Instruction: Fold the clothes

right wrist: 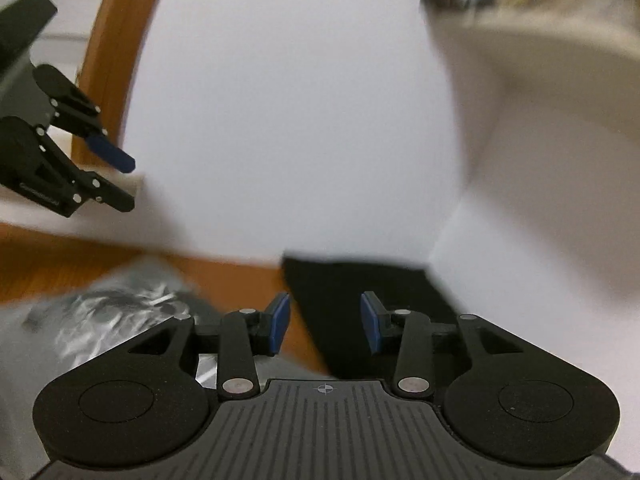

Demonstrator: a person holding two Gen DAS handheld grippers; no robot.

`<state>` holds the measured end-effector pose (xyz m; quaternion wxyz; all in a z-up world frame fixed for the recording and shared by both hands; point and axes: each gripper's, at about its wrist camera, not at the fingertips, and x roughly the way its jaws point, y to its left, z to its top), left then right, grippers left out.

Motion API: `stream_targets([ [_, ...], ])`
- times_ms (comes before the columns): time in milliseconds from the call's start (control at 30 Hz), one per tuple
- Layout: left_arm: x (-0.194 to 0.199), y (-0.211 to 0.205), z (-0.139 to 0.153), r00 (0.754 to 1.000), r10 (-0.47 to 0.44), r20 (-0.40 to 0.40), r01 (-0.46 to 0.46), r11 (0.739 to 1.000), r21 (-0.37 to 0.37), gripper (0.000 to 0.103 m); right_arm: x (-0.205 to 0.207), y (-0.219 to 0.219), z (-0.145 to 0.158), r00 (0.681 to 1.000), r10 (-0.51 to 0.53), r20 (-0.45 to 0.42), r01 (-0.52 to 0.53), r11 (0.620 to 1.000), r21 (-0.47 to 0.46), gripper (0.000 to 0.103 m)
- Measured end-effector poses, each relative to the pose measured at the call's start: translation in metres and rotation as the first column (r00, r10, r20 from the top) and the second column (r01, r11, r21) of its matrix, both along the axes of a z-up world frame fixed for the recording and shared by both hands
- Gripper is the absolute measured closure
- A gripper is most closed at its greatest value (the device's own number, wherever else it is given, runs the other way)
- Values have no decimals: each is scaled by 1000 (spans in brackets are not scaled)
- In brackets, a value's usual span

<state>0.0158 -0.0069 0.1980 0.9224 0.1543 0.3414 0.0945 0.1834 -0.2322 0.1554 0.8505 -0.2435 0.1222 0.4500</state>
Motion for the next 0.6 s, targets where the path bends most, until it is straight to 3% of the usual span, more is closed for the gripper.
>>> stream_targets([
  [100, 6, 11, -25, 999, 17, -43, -19, 999, -47, 59, 21, -3, -27, 997, 4, -78, -6, 1000, -18, 62],
  [267, 3, 14, -56, 996, 31, -83, -39, 995, -96, 50, 34, -2, -57, 985, 19, -170, -25, 999, -33, 55],
  [600, -7, 8, -69, 997, 35, -76, -46, 989, -139, 47, 9, -25, -83, 960, 43, -277, -51, 999, -20, 58],
])
